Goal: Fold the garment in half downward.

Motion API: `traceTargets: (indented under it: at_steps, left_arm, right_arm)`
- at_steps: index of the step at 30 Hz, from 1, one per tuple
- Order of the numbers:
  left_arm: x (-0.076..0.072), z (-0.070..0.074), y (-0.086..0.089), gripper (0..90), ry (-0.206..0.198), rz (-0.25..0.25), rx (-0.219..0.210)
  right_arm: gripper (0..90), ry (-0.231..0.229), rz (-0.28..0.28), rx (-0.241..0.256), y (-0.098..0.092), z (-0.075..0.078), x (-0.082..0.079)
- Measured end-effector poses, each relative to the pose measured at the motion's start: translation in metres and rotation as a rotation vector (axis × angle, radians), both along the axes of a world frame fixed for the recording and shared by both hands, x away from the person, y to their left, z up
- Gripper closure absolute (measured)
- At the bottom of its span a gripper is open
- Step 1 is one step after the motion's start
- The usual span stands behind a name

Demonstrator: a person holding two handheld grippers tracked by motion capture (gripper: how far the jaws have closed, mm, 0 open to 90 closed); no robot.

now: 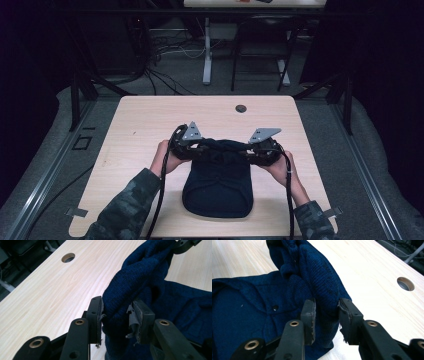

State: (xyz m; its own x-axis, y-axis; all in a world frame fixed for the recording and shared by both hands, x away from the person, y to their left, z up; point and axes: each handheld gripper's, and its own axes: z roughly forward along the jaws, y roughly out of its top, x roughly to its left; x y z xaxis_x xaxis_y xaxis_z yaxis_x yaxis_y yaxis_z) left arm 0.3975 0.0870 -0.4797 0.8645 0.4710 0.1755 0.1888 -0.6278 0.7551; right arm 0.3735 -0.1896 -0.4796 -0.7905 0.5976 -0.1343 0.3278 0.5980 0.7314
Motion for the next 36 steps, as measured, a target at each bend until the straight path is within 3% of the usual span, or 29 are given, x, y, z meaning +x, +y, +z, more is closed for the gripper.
traceTargets:
  at_steps: [11,17,27,36]
  left_arm:
    - [-0.013,-0.007,0.005,63.1,-0.002,-0.009,-0.036]
    - [-0.02,-0.01,0.006,63.1,0.006,-0.015,-0.046]
    - [-0.03,-0.016,0.007,62.5,0.012,-0.027,-0.054]
    - [-0.038,-0.021,0.006,62.4,0.021,-0.04,-0.048]
  right_arm:
    - [66.3,-0.002,0.009,0.012,0.001,-0.004,-0.011]
    - [69.7,-0.024,0.001,0.02,0.002,-0.008,-0.02]
    - [70.5,-0.003,0.011,0.034,0.0,-0.016,-0.029]
    - [70.6,0.023,0.03,0.007,0.0,-0.021,-0.039]
